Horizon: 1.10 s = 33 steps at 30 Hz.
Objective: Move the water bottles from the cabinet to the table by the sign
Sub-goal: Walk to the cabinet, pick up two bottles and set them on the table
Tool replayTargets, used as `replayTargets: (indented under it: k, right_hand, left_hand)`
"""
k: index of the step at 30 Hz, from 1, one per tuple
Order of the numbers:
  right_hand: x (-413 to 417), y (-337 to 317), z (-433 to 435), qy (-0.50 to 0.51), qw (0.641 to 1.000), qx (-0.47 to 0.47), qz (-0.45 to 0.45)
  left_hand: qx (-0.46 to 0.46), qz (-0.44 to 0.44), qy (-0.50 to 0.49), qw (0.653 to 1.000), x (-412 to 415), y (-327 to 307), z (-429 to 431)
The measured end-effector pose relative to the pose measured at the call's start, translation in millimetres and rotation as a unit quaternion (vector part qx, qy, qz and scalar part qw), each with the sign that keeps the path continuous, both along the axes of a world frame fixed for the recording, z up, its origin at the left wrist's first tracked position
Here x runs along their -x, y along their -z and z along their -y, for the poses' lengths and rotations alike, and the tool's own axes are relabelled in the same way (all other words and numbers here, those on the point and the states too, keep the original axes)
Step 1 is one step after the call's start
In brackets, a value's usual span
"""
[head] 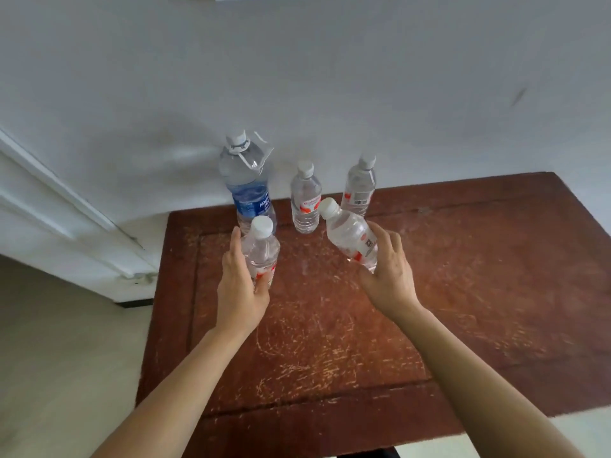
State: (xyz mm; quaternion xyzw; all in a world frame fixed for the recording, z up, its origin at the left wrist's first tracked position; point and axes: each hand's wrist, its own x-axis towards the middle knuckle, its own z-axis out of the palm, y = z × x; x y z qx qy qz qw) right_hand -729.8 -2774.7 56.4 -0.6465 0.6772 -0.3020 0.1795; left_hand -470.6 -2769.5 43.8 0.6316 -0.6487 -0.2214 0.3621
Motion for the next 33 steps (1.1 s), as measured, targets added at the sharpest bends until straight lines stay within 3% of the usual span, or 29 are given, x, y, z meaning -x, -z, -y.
replayTargets:
  k: [3,10,17,21,31,33]
  right_hand:
    - [-0.2,15.2,41.7,-0.008,0.997,-0.038,0.071]
    - [-32.0,56.0,93.0,-0.02,0.985,-0.062,0.161]
    - [-36.1,78.1,102.0,-0.092,0.983,-0.082,0.138]
    - [-24.2,90.5,94.4,-0.046,0.98,-0.076,0.18]
    - [-43.6,72.1,80.4,-0.015,0.978,-0.138,0.158]
    - [-42.7,64.1,71.2,-0.016,0.981,-0.151,0.117]
  left_hand:
    - [-0.043,-0.018,-0.045,0.998,1.6,11.9,27.2]
    - [-0.02,-0.034,-0.096,0.995,1.3,35.3,72.8]
    - [0.011,-0.035,-0.113,0.993,1.8,61.8,67.3]
    - [0.035,-0.057,-0.138,0.988,-2.6,70.1,60.6]
    - [-0.014,-0.036,-0.103,0.994,-14.0,61.4,59.0]
    - [-0.037,-0.005,-0.085,0.996,-17.3,53.3,56.0]
